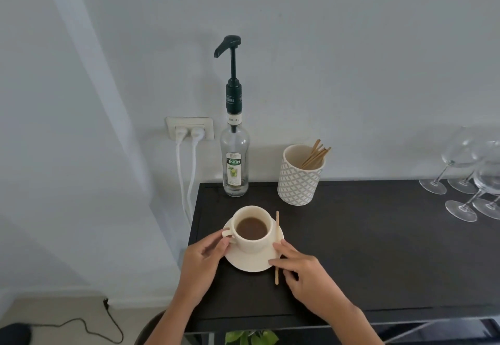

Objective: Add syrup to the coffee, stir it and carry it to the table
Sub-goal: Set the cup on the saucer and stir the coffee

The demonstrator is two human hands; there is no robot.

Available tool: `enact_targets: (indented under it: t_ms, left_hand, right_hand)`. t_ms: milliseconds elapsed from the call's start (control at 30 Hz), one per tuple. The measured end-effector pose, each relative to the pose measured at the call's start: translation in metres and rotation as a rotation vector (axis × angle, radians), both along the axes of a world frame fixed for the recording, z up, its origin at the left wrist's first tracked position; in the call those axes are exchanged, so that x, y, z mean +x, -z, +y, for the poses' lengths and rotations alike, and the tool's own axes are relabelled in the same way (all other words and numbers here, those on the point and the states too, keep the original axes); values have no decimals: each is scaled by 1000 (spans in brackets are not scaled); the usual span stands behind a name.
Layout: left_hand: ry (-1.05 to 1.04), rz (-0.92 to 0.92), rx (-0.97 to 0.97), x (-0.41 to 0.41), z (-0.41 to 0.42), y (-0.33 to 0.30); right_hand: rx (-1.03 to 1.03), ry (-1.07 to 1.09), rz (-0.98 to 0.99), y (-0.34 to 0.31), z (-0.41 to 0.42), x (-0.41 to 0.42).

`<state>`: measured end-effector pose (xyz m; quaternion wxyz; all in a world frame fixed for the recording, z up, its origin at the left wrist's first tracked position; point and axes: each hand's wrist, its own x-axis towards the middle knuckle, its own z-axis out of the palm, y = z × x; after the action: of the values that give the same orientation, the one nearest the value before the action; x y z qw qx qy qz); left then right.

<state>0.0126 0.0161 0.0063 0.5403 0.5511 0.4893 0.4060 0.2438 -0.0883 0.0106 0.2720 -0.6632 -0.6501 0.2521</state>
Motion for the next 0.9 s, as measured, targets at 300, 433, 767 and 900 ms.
enact_targets:
  t_ms: [300,433,767,900]
  left_hand:
    - [36,32,1,-1,2,1]
    - [21,27,-8,0,4,3]
    - [15,60,-21,0,4,4]
    - [28,52,-32,-1,5,5]
  right_hand:
    - [409,155,98,-20,-6,-7]
    - [773,394,202,-67,4,-12]
    - [498,558,422,-73,38,-41]
    - [494,576,359,-69,40,-41]
